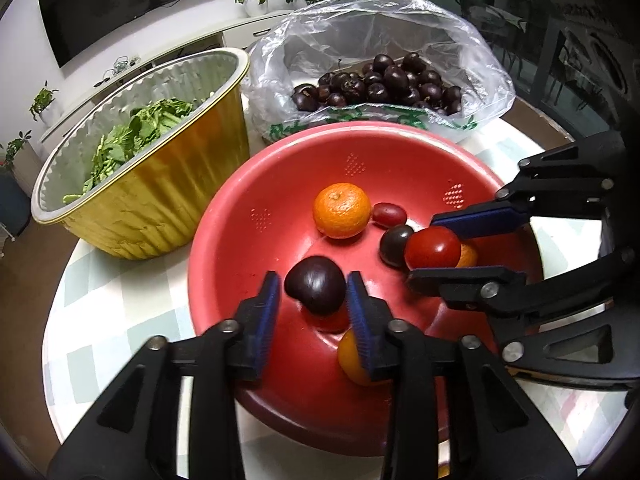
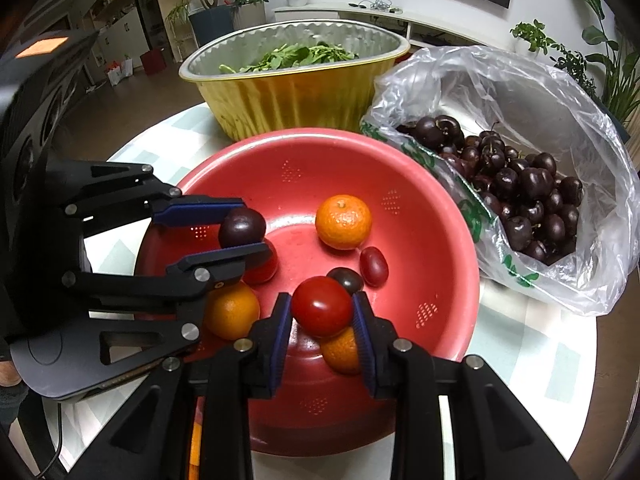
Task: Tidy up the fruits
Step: 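Open both grippers to drop the plum and tomato into the colander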
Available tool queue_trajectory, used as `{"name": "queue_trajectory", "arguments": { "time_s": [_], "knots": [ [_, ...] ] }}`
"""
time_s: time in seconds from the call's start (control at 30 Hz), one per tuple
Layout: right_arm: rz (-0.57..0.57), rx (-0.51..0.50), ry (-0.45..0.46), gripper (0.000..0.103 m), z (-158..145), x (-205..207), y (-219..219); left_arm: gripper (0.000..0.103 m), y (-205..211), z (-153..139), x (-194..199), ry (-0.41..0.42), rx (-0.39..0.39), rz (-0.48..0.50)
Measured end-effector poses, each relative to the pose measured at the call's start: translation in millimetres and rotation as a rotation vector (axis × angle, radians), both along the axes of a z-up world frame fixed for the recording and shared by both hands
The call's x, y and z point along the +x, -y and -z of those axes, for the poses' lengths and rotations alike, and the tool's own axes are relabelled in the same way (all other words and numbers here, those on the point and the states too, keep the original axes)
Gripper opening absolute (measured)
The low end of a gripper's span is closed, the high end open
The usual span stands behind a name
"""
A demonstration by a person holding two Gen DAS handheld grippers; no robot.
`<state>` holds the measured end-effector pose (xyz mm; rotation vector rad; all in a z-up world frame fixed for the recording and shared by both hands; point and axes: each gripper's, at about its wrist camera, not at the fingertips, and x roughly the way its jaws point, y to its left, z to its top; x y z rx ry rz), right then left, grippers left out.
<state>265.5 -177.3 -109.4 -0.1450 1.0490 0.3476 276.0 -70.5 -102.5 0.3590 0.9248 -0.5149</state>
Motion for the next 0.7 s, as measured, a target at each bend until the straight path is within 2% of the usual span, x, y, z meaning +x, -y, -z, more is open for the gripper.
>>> {"name": "queue_trajectory", "arguments": {
  "time_s": [0.13, 0.2, 0.27, 0.33, 0.4, 0.47, 0.53, 0.63, 0.7],
  "knots": [
    [0.006, 0.010, -0.003, 0.038, -1, 2, 3, 0.045, -4, -2, -2, 0.007, -0.015, -0.002],
    [0.014, 0.007, 0.000, 0.042, -2, 1, 5, 0.053, -4, -5, -4, 0.025, -0.004, -0.012],
    [0.020, 0.008, 0.011, 0.043, -6, -1, 9, 0.057, -8, -10, -6, 0.028, -0.022, -0.017],
    [0.028, 0.021, 0.023, 0.050, -10, -4, 12, 0.062, -14, -18, -11, 0.039, -0.051, -0.030],
    [0.046, 0.045, 0.053, 0.061, -18, -9, 19, 0.089, -20, -26, -16, 0.070, -0.052, -0.068],
    [0.075, 0.093, 0.098, 0.073, -29, -16, 29, 0.103, -28, -35, -22, 0.087, -0.083, -0.079],
    [0.098, 0.151, 0.140, 0.090, -37, -26, 38, 0.103, -36, -43, -32, 0.100, -0.120, -0.079],
    [0.109, 0.233, 0.170, 0.097, -45, -42, 50, 0.103, -39, -49, -52, 0.134, -0.107, -0.078],
    [0.111, 0.248, 0.167, 0.097, -45, -54, 54, 0.103, -42, -51, -68, 0.146, -0.099, -0.082]
  ]
}}
